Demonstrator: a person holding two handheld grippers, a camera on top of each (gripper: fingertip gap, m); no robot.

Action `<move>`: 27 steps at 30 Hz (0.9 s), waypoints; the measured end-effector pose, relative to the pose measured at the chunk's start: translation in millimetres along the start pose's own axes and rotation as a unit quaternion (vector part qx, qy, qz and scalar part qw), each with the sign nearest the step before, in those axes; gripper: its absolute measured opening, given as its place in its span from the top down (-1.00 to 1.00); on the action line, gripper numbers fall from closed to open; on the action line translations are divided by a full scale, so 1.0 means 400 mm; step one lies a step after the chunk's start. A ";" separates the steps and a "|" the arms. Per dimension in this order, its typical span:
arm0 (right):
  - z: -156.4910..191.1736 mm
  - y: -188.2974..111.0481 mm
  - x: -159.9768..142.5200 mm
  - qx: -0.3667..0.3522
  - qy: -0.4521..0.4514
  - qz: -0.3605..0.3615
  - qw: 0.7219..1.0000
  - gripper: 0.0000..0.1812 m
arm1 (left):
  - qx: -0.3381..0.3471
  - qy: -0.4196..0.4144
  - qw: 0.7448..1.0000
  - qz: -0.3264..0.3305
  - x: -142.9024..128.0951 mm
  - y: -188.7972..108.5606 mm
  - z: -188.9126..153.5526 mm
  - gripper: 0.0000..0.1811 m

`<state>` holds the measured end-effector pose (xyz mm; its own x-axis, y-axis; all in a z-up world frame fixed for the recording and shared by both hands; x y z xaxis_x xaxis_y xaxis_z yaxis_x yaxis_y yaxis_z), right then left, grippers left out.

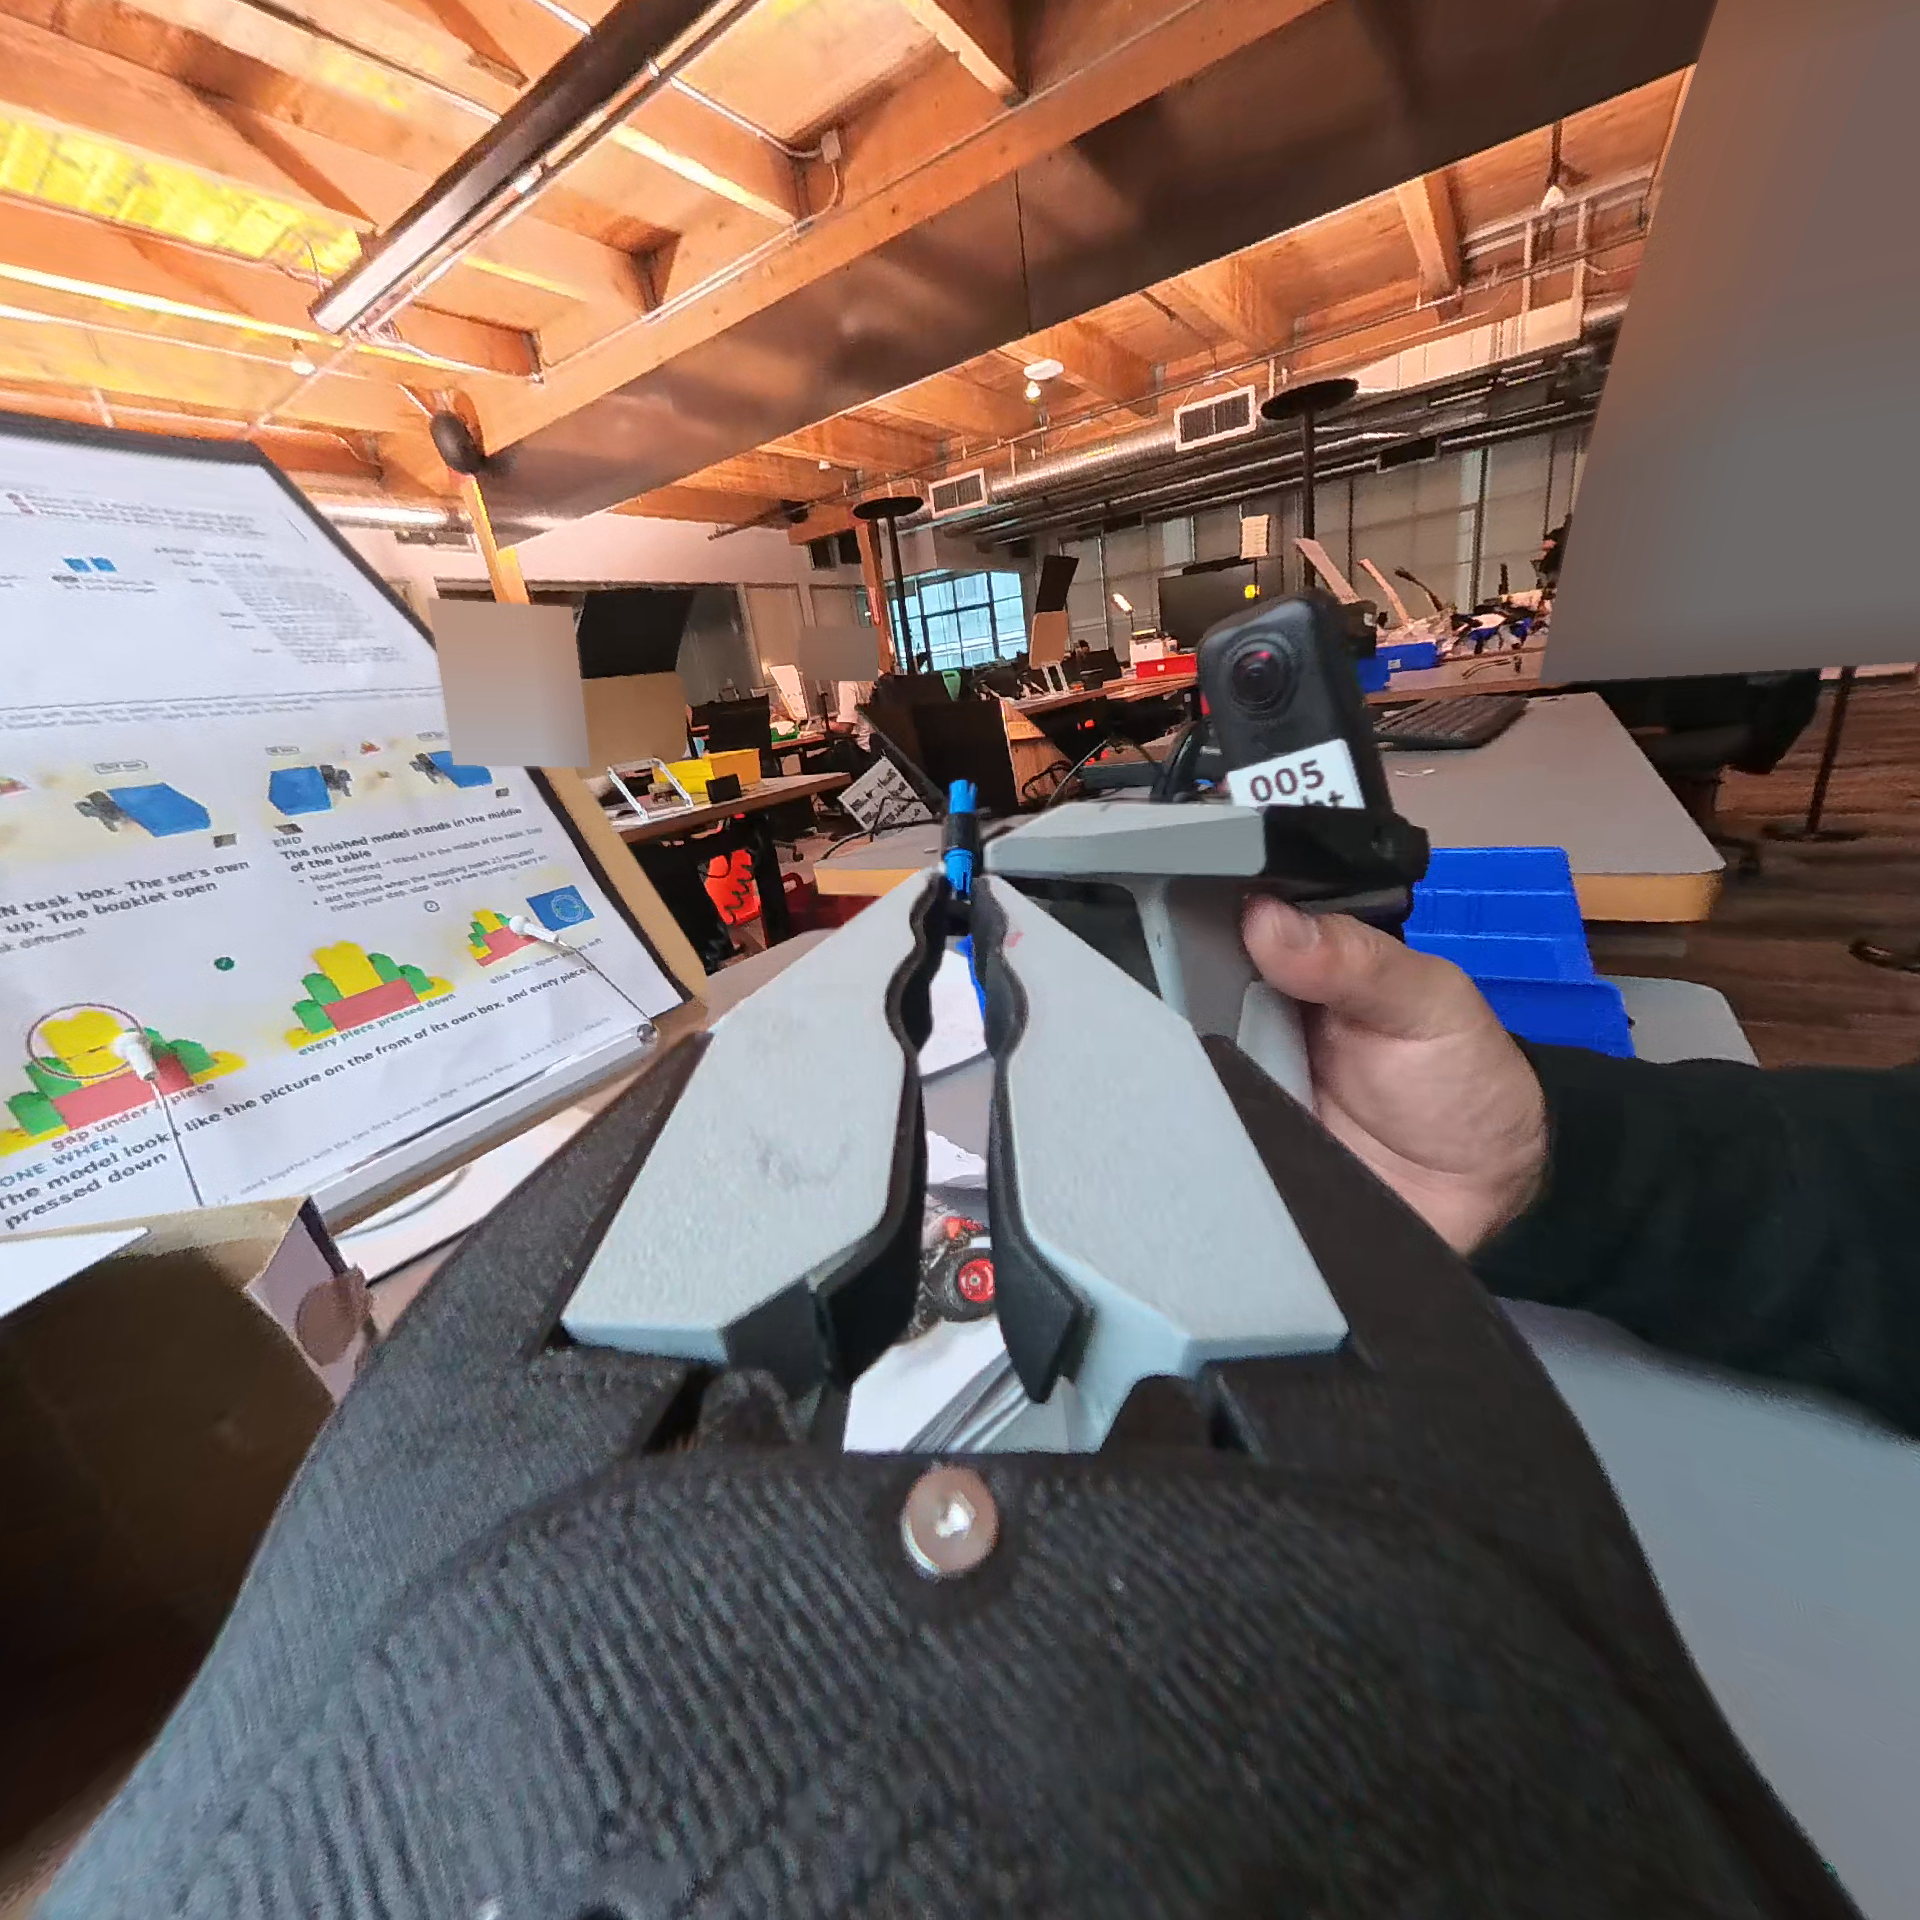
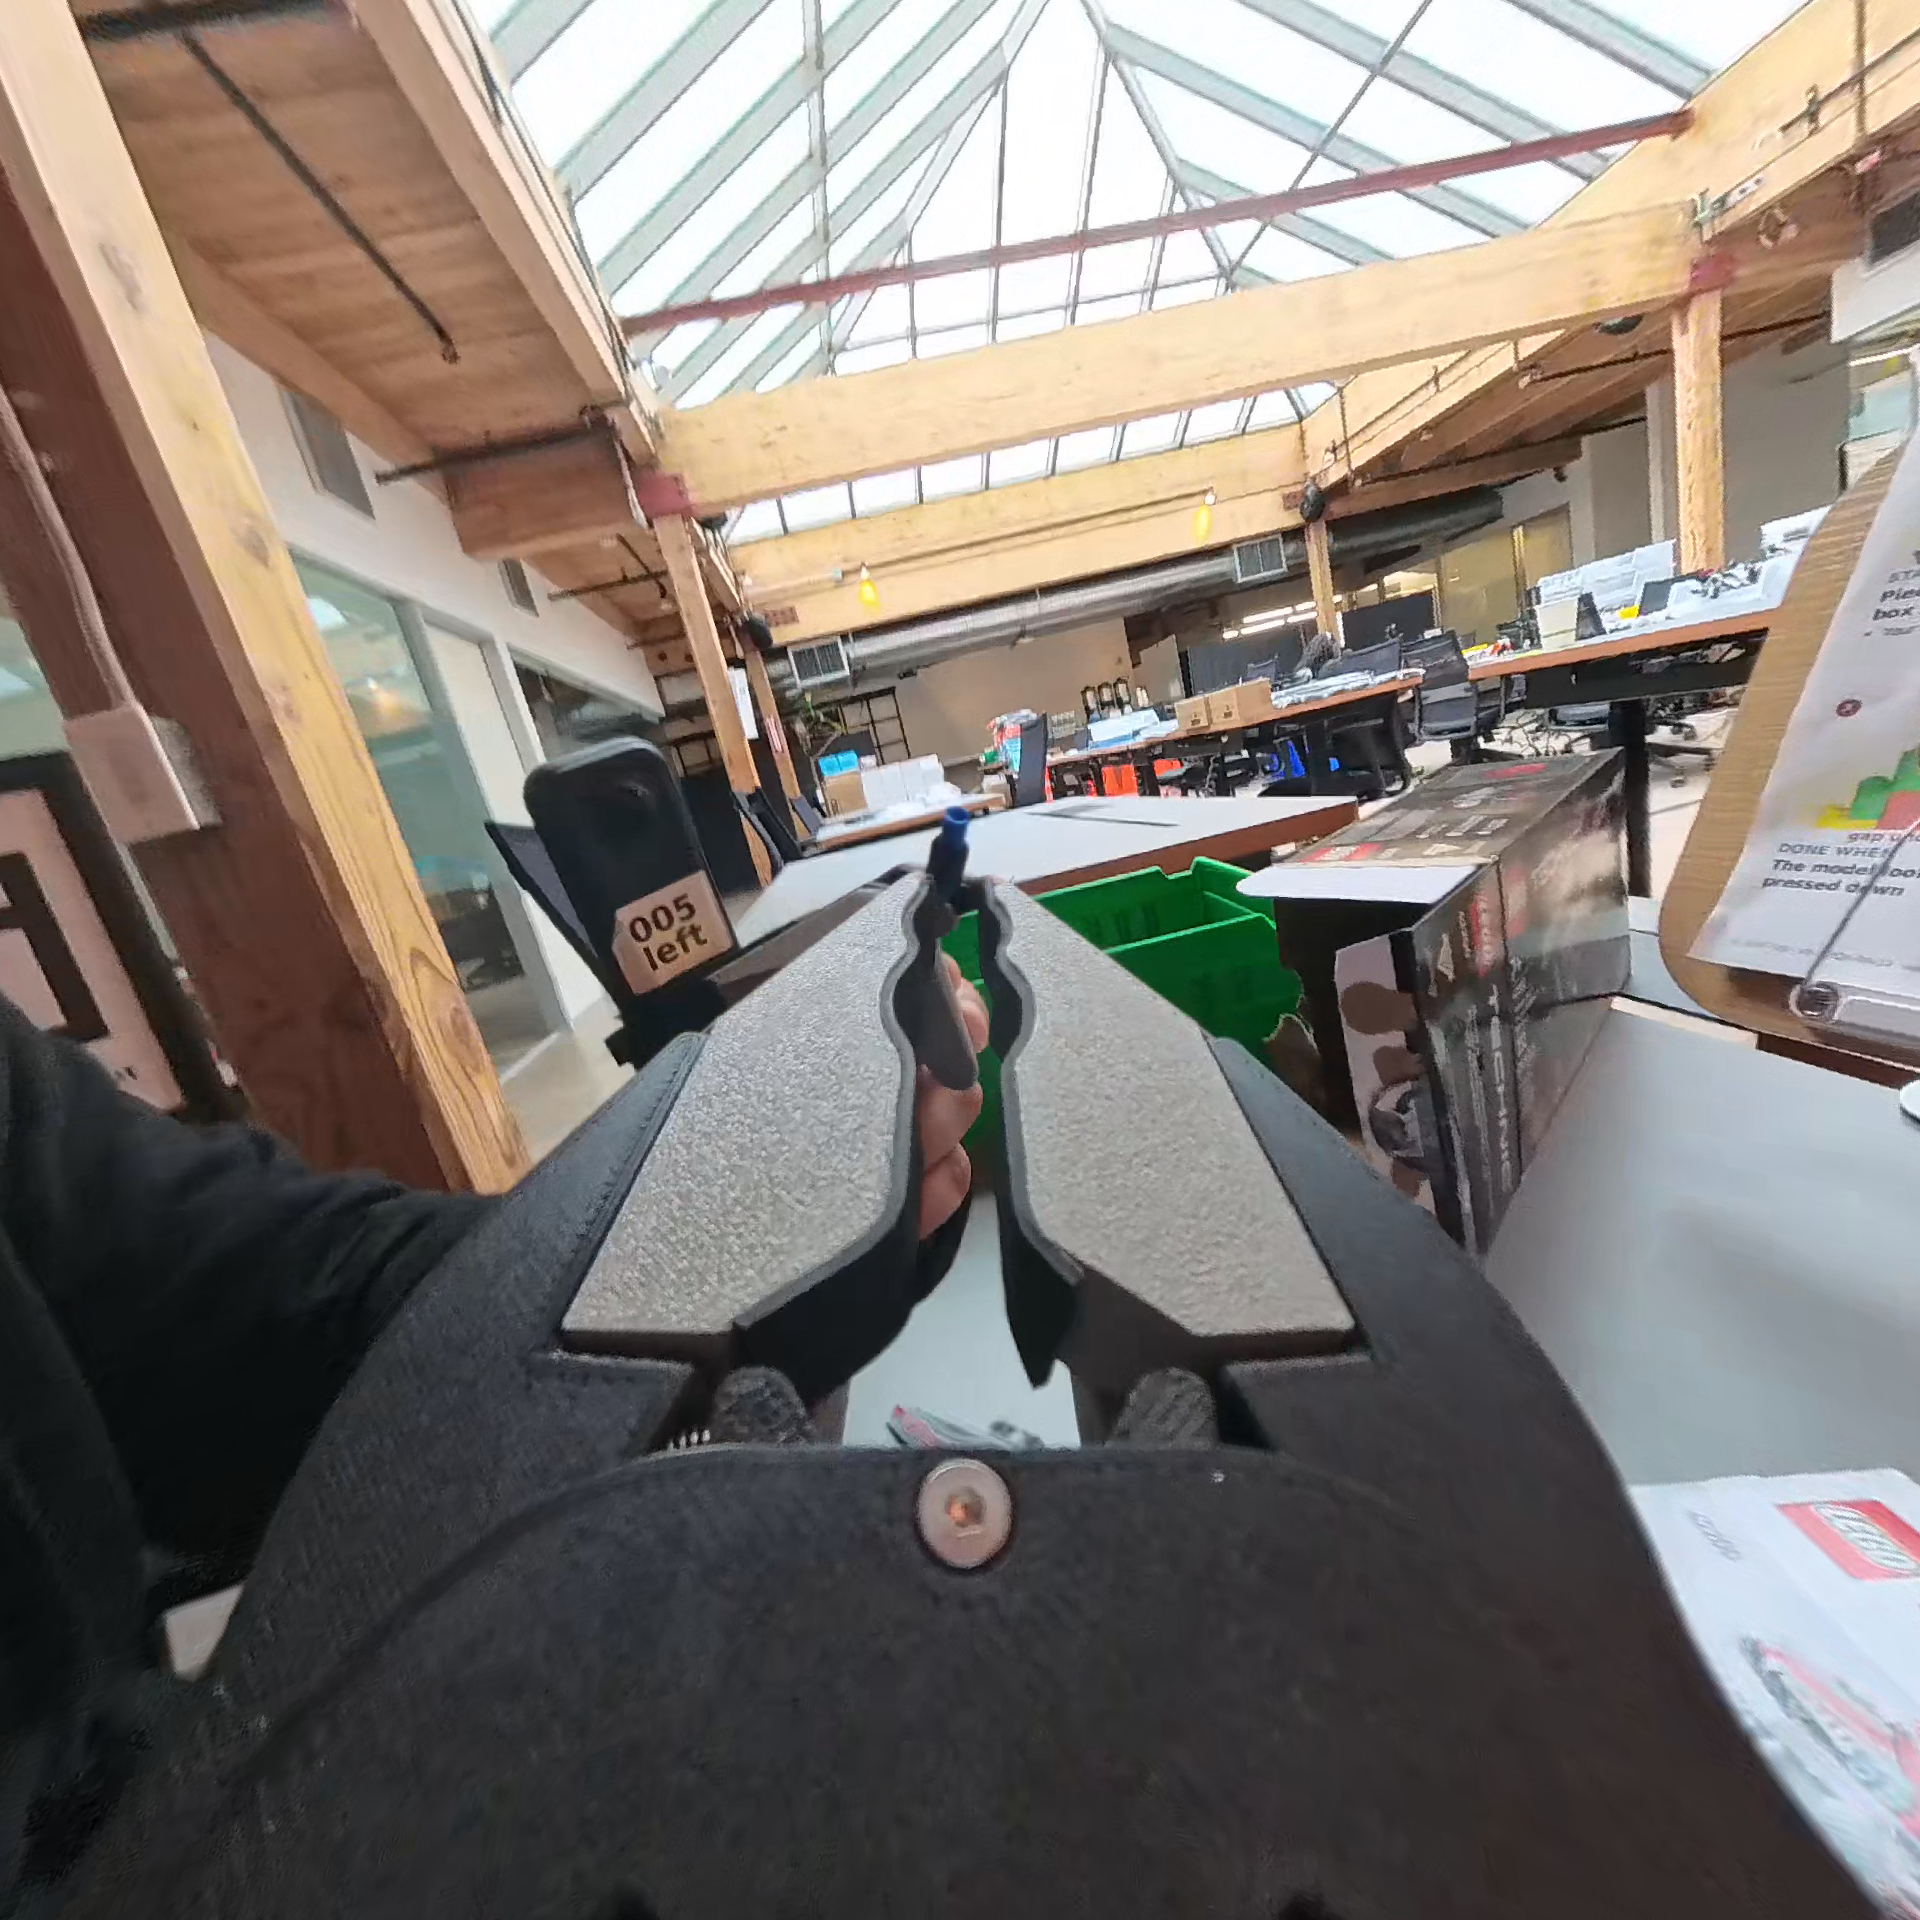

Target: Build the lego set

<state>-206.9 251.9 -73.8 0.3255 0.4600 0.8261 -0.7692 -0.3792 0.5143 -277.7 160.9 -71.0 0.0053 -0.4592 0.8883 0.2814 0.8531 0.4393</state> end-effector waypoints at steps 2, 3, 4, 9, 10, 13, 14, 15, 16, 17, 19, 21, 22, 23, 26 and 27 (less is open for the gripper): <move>-0.006 -0.006 -0.008 -0.008 -0.013 0.009 1.000 0.97 | 0.008 -0.017 1.000 0.009 -0.019 0.003 0.007 0.98; -0.008 -0.009 -0.009 -0.011 -0.014 0.007 1.000 0.98 | 0.009 -0.030 0.999 0.010 -0.024 0.004 0.007 0.98; -0.008 -0.010 -0.007 -0.008 -0.010 0.003 1.000 0.98 | 0.006 -0.037 0.999 0.010 -0.023 0.006 0.006 0.98; -0.005 -0.013 -0.008 -0.007 -0.003 -0.002 1.000 0.98 | 0.007 -0.025 1.000 0.011 -0.021 0.005 -0.003 0.98; -0.004 -0.014 -0.008 -0.009 -0.003 -0.003 1.000 0.98 | 0.008 -0.028 1.000 0.011 -0.022 0.005 -0.003 0.98; -0.005 -0.018 -0.010 -0.011 0.004 -0.007 1.000 0.98 | 0.009 -0.028 0.999 0.015 -0.024 0.006 -0.004 0.98; -0.004 -0.020 -0.009 -0.010 0.007 -0.010 1.000 0.98 | 0.008 -0.026 1.000 0.014 -0.023 0.006 -0.006 0.98; -0.003 -0.021 -0.007 -0.009 0.008 -0.014 1.000 0.99 | 0.007 -0.024 1.000 0.013 -0.023 0.006 -0.009 0.98; -0.003 -0.022 -0.005 -0.010 0.006 -0.018 1.000 1.00 | 0.007 -0.020 1.000 0.014 -0.022 0.006 -0.010 0.98; -0.003 -0.022 -0.003 -0.011 0.004 -0.019 1.000 1.00 | 0.009 -0.017 1.000 0.014 -0.022 0.006 -0.011 0.98; -0.001 -0.019 -0.007 -0.011 0.002 -0.011 1.000 1.00 | 0.011 -0.014 1.000 0.014 -0.023 0.005 -0.011 0.98; 0.001 -0.016 -0.011 -0.011 -0.002 -0.007 1.000 0.96 | 0.012 -0.017 1.000 0.017 -0.024 0.002 -0.008 0.98; 0.000 -0.015 -0.012 -0.014 -0.004 -0.007 1.000 0.95 | 0.012 -0.018 1.000 0.020 -0.026 0.001 -0.008 0.98; 0.000 -0.015 -0.012 -0.017 -0.004 -0.009 1.000 0.96 | 0.011 -0.019 1.000 0.022 -0.028 -0.001 -0.009 0.98; 0.001 -0.014 -0.010 -0.020 -0.010 -0.018 1.000 0.98 | 0.010 -0.026 0.999 0.031 -0.040 -0.003 -0.017 0.98; 0.001 -0.014 -0.012 -0.021 -0.014 -0.014 1.000 0.97 | 0.014 -0.022 0.999 0.034 -0.042 -0.003 -0.018 0.98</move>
<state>-204.0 251.4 -80.4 0.3616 0.4470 0.8182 -0.7818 -0.3327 0.5274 -271.2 165.9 -87.5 -0.0193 -0.3892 0.9209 0.2554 0.8886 0.3809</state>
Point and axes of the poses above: each gripper's, where its closed fingertips meet, y out along the fingers, x out of its top, z = x × y across the jaws, the point moved 7 cm from there along -y, back along the fingers, and after that the axes turned 12 degrees about -z, right-handed, at the moved point
